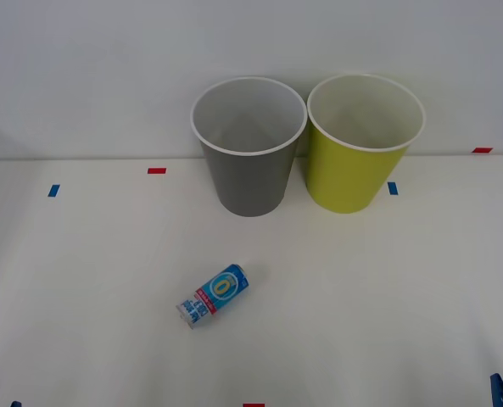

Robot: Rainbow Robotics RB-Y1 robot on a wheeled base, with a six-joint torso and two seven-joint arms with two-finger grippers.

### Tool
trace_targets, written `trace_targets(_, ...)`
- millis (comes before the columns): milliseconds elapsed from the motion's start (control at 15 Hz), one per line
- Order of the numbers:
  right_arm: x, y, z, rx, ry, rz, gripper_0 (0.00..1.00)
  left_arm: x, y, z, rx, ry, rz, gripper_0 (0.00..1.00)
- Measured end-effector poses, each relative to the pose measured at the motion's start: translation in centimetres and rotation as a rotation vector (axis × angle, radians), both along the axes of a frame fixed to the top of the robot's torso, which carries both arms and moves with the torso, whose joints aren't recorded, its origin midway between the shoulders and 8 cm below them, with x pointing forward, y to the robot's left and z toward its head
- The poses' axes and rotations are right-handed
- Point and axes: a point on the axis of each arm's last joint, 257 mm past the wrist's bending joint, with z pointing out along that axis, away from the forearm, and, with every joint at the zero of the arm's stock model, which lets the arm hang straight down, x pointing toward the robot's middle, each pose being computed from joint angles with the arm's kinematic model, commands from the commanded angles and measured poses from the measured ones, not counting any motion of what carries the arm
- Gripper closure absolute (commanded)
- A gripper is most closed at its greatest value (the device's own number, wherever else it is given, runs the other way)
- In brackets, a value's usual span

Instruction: Put cans in the gray bin and PET bottles in the light green bin.

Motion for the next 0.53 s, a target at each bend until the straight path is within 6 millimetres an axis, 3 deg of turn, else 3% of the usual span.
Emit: trace_targets(533, 0.0, 0.0, 0.0, 0.0, 0.0, 0.0, 0.0, 0.0, 0.0, 0.0, 0.0, 0.0, 0.0, 0.0)
